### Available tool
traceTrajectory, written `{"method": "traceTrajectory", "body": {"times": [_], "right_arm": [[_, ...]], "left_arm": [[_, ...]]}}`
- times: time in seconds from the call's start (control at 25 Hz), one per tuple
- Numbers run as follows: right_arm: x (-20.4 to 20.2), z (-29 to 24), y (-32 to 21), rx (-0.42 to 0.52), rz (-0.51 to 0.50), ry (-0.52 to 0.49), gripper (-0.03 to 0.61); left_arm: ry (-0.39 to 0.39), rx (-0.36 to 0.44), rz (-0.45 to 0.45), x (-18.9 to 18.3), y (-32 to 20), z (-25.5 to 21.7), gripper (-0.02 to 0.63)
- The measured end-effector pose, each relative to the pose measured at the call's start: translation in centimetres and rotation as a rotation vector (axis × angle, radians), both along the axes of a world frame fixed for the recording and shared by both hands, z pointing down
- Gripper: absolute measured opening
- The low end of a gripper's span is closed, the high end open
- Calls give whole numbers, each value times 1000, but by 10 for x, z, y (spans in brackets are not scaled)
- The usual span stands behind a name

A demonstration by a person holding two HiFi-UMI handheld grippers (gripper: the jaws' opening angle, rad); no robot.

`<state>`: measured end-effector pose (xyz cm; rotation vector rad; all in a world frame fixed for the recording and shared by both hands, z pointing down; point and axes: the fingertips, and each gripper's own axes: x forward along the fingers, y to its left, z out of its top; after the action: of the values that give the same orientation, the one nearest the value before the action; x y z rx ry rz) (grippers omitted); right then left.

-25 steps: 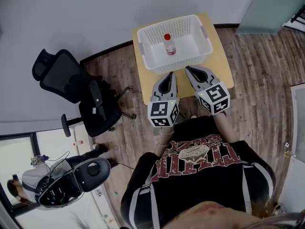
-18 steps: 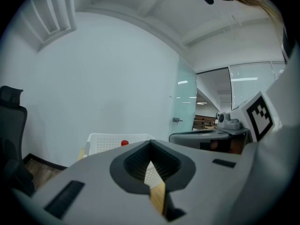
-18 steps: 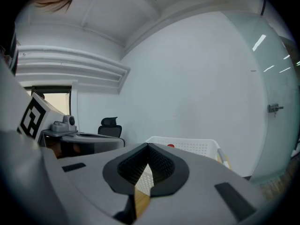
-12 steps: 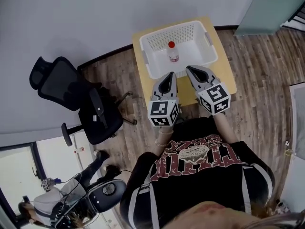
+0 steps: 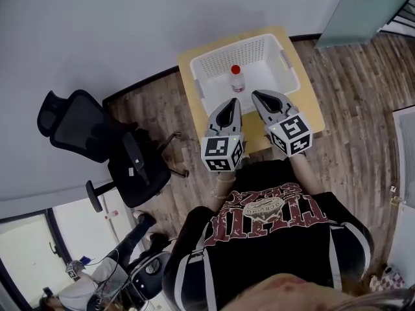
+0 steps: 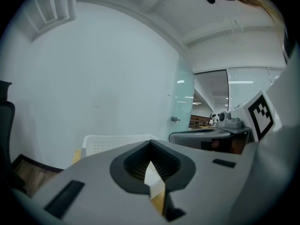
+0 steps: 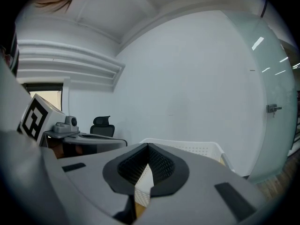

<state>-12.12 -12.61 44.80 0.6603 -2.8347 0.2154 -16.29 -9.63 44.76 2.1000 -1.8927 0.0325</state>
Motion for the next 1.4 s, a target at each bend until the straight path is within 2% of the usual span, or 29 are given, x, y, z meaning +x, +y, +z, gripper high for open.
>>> {"method": "traceTrajectory", "body": {"times": [0.72,1.4], "right_arm": [[-20,13,-21,-11,80,17,16],[-22,22,-40,-12,100,46,17]], "left_arm": [[5,-30,108,-18,-23,18,44],[7,-66,105,-29,-35,33,44]]}}
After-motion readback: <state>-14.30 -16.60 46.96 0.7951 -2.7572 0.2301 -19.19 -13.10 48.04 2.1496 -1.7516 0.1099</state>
